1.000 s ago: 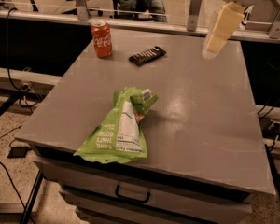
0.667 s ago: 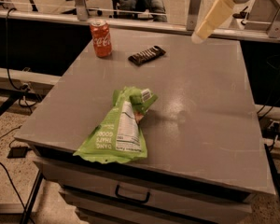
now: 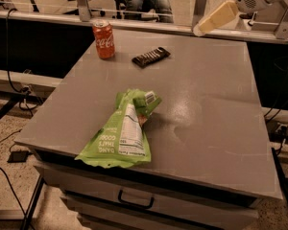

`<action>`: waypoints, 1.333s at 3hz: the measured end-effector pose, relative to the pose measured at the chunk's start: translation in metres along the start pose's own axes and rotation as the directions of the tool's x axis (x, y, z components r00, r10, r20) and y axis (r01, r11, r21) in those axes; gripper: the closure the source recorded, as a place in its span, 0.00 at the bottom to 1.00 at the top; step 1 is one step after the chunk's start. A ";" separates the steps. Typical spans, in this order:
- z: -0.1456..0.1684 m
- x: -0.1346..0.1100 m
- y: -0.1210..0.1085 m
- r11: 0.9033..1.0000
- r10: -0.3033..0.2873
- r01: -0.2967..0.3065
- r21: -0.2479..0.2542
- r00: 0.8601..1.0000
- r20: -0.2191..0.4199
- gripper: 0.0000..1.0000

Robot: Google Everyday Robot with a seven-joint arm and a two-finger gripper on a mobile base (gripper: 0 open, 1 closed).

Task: Move rxbar chocolate near green rice chip bag

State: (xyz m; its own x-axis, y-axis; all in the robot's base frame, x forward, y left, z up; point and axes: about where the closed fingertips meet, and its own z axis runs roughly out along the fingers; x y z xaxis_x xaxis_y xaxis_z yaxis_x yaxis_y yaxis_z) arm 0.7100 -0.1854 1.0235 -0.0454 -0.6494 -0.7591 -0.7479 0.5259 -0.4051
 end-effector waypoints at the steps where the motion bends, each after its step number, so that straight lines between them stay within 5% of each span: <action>1: 0.004 0.001 0.003 1.000 0.013 -0.013 -0.016 1.000 0.010 0.00; 2: 0.025 -0.001 0.010 0.994 0.093 -0.087 -0.070 0.992 0.082 0.00; 3: 0.077 0.001 0.017 0.959 0.271 -0.253 -0.125 0.950 0.158 0.00; 4: 0.104 0.003 0.022 0.948 0.311 -0.295 -0.121 0.937 0.157 0.00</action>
Offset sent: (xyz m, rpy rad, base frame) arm 0.0189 0.0310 -0.0255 0.2637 0.0841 0.0665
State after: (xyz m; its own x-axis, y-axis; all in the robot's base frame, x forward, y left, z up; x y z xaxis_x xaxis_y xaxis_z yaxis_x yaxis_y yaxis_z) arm 0.7623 -0.1185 0.9590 -0.1713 -0.3585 -0.9177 -0.7757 0.6234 -0.0987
